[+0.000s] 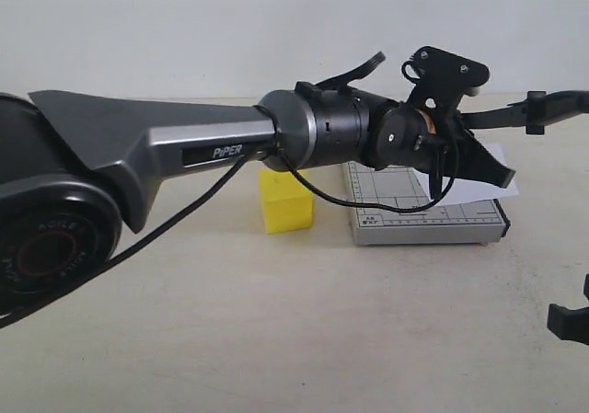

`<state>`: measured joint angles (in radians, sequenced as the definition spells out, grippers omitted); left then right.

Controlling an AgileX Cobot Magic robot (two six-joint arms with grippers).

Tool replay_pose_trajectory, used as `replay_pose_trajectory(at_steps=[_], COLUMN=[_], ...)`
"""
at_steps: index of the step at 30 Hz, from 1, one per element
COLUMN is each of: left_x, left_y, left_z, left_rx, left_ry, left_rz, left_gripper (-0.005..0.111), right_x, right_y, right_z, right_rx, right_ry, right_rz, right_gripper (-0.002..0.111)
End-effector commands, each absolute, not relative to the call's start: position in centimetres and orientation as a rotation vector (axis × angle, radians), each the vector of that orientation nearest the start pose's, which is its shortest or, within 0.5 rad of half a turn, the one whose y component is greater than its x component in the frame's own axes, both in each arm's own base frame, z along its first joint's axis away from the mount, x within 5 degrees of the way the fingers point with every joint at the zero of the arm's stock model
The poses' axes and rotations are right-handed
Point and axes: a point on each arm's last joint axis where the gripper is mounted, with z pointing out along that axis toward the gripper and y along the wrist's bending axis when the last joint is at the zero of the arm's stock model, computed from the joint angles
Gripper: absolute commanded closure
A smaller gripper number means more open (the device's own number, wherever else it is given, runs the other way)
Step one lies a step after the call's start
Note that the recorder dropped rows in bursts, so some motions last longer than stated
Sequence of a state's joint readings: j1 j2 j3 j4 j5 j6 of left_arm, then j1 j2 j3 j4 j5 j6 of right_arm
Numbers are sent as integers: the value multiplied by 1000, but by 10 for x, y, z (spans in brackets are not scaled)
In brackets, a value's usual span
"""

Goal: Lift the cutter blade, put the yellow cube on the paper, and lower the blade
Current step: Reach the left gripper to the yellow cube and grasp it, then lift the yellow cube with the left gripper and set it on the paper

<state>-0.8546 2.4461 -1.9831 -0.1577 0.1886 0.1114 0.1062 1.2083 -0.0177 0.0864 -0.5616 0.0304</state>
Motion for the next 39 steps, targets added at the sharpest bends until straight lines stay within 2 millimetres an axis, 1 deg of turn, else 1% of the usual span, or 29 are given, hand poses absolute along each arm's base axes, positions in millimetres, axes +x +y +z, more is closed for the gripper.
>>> replay_pose_trajectory(at_steps=[1,3,4,5,6,8,10,11,12,13,14,15,19,21,24,26,28,30,31,33,34,35,36,37,38,39], left_x=[359,353,349,345,341,337,327,322,315,309,304,301,294,292,291,290,288,287,286,285,285,285,287,289,293,295], left_y=[-412,-402,-394,-384,-372,-344,-309,-294,-280,-272,-269,-270,-282,-281,-276,-274,-274,-277,-279,-282,-283,-283,-286,-287,-295,-298], left_z=[161,168,170,166,164,162,157,155,154,151,148,145,131,127,125,127,129,129,129,127,126,126,130,131,137,140], left_rx=[796,729,677,628,563,413,215,83,33,28,56,96,229,195,90,36,22,48,77,103,87,44,-38,-55,-2,18], left_ry=[1939,1882,1869,1878,1886,1841,1815,1825,1799,1801,1808,1822,1962,2010,2058,2078,2094,2120,2128,2154,2162,2162,2158,2150,2115,2097], left_rz=[-578,-602,-615,-620,-618,-537,-312,-210,-38,80,138,161,54,38,49,44,30,-4,-24,-64,-84,-104,-162,-178,-205,-213], left_gripper=[102,102,102,102,102,102,102,102,102,102,102,102,102,102,102,102,100,92,85,67,37,21,-3,-3,-3,-3], right_x=[145,145,145,145,145,145,145,145,145,145,145,145,145,145,144,144,143,143,143,143,143,144,144,144,143,143], right_y=[11,11,11,11,11,11,11,11,11,11,11,11,11,11,11,11,11,11,11,11,11,11,11,11,12,13], right_z=[139,139,139,139,139,139,139,139,139,139,139,139,139,139,138,137,137,137,137,137,137,137,137,137,137,137], right_rx=[17,17,17,17,17,17,17,17,17,17,17,17,17,24,35,35,35,38,44,47,47,46,48,48,39,32], right_ry=[2116,2116,2116,2116,2116,2116,2116,2116,2116,2116,2116,2116,2116,2119,2134,2139,2142,2141,2141,2141,2141,2139,2139,2139,2140,2138], right_rz=[71,71,71,71,71,71,71,71,71,71,71,71,71,75,81,81,81,83,86,88,88,87,88,88,93,97], right_gripper=[108,108,108,108,108,108,108,108,108,108,108,108,108,108,108,108,108,108,108,108,108,108,108,108,108,108])
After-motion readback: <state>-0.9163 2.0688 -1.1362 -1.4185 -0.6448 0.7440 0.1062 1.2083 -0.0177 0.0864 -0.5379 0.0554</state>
